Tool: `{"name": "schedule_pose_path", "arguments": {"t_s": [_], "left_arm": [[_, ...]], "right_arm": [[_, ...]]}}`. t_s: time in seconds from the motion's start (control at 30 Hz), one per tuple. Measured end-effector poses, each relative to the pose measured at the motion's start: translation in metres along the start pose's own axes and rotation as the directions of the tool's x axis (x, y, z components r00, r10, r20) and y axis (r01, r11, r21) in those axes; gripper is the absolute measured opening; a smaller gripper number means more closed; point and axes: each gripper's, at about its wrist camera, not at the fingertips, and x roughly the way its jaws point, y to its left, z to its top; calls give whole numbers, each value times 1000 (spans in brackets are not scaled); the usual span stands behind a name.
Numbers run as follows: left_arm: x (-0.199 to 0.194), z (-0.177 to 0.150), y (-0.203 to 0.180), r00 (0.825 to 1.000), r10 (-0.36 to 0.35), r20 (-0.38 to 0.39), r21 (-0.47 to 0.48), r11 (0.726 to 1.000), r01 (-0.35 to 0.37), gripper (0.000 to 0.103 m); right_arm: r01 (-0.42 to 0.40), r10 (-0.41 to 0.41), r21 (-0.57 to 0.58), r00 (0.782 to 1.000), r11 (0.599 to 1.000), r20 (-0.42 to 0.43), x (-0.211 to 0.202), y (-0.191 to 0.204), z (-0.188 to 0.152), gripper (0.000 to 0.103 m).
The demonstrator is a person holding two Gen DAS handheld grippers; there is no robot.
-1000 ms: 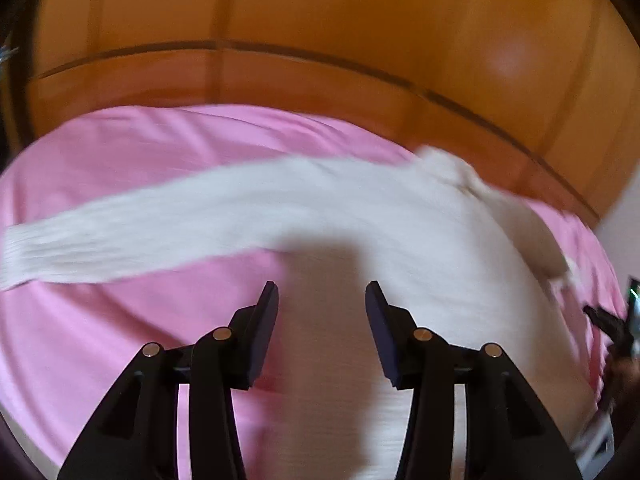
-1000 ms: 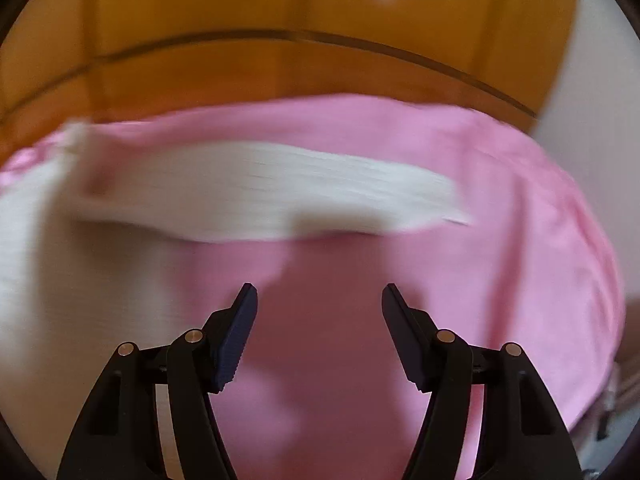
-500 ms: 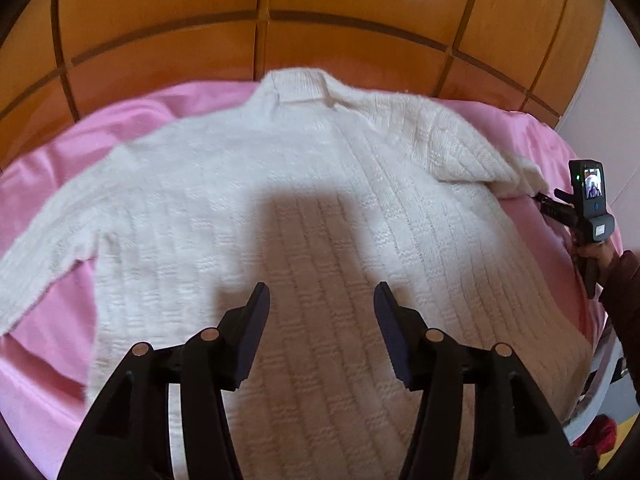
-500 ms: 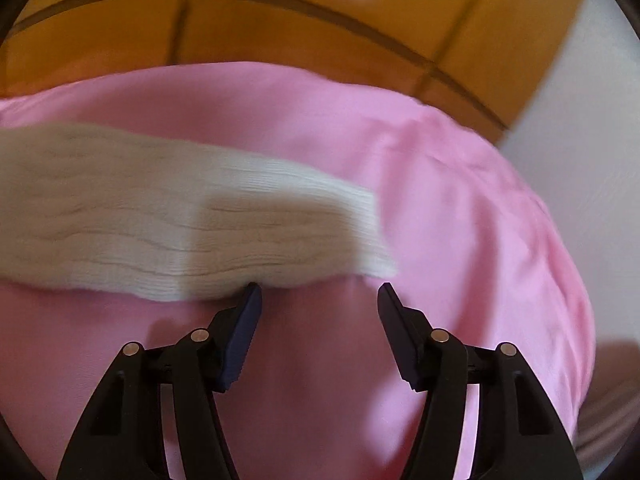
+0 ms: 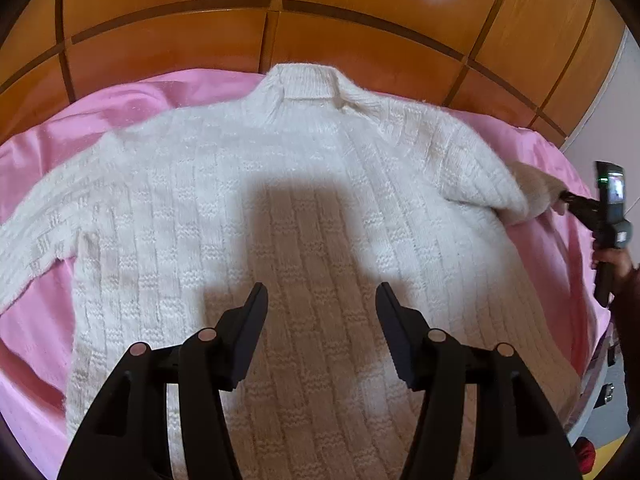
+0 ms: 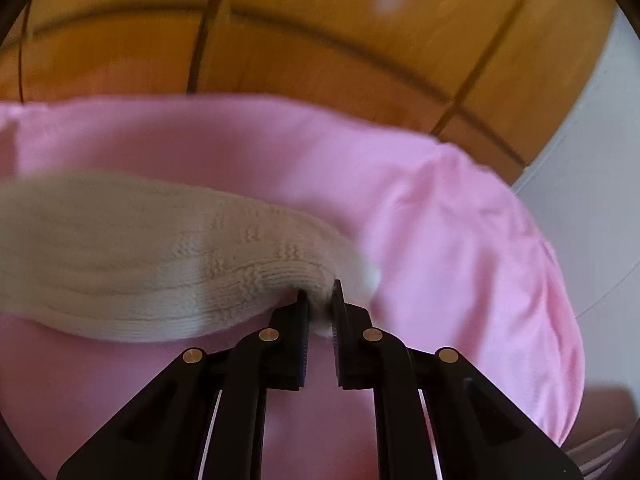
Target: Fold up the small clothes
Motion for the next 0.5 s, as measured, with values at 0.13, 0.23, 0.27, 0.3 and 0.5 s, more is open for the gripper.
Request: {"name": "schedule_pose_path", "arguments": {"t_s": [0.13,0.23,0.27,0.3,0.5], "left_arm": [[0,7,-3,999,-36,16,11,999,36,56],[2,13,-10,998,-57,29,41,998,56,56],[3,15,-11,998,-61,32,45,997,59,56],[5,18,-12,997,-74,32,47,996,72,56],[24,39,-27,995,-94,42,96,991,90,56]], "right_arm": [[49,-48,-7,997,999,67,-66,-19,6,9],[98,-94,-26,990,995,108,-119,-28,6,9],[105,-102,-27,989,994,112,-131,-30,5,9],[115,-111,-33,987,993,113,-145,-32,3,9],[133,-127,-88,989,987,73,-201,-43,-12,9]]}}
